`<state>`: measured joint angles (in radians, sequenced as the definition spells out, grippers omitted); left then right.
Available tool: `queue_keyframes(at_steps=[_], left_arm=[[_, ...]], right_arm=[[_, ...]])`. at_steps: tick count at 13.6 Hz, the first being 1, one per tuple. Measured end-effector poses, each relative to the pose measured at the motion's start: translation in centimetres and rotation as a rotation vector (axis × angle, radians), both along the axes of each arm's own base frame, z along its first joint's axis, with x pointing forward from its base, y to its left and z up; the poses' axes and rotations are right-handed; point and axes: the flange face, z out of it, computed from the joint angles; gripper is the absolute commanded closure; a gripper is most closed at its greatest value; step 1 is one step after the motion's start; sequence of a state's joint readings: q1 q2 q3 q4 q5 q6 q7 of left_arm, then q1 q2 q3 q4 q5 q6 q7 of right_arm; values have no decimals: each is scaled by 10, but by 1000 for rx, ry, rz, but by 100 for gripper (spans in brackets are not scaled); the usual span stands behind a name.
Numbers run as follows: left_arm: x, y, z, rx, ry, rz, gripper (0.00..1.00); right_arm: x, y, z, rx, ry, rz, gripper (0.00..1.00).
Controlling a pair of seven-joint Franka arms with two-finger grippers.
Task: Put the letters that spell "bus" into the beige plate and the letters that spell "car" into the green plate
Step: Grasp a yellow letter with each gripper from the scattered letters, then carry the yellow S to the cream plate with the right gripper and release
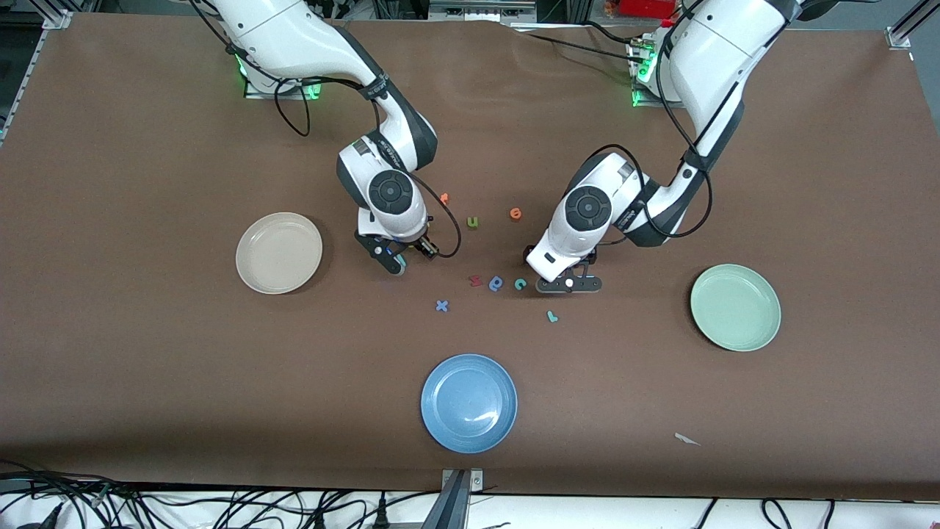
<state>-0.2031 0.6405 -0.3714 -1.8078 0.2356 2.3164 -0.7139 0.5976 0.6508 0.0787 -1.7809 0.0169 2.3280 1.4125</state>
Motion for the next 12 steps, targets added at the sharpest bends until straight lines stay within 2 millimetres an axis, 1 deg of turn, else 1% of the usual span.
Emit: queue_keyframes(at_steps=[1, 2, 3, 4, 5, 6, 7, 10, 11, 12], left_arm=[[-2, 0, -3, 3, 6, -2, 9], [-5, 0, -7, 6, 13, -5, 9], [-8, -1, -11, 9, 21, -10, 9], [-11, -1, -14, 12, 28, -16, 10], [-13, -1, -16, 14, 32, -20, 12], [-15, -1, -17, 16, 36, -23, 14], [-16, -1, -19, 17, 39, -26, 19], [-19, -1, -22, 20, 46, -30, 29], [-21, -1, -23, 21, 49, -31, 33], [-22, -1, -24, 22, 52, -32, 36]], right_arm=[[-3, -2, -5, 3, -6, -2, 37], [-5, -4, -9, 4, -8, -3, 45], [-5, -5, -9, 8, -14, -4, 57], [-4, -4, -8, 12, -20, -5, 71], [-4, -4, -6, 16, -25, -5, 88], [-4, -4, -5, 16, -26, -5, 96], [-3, -4, -5, 16, -26, -5, 99], [-2, -8, -1, 2, -18, -10, 100], [2, -14, 6, -14, -9, -12, 100], [6, -24, 18, -35, 4, -5, 100]])
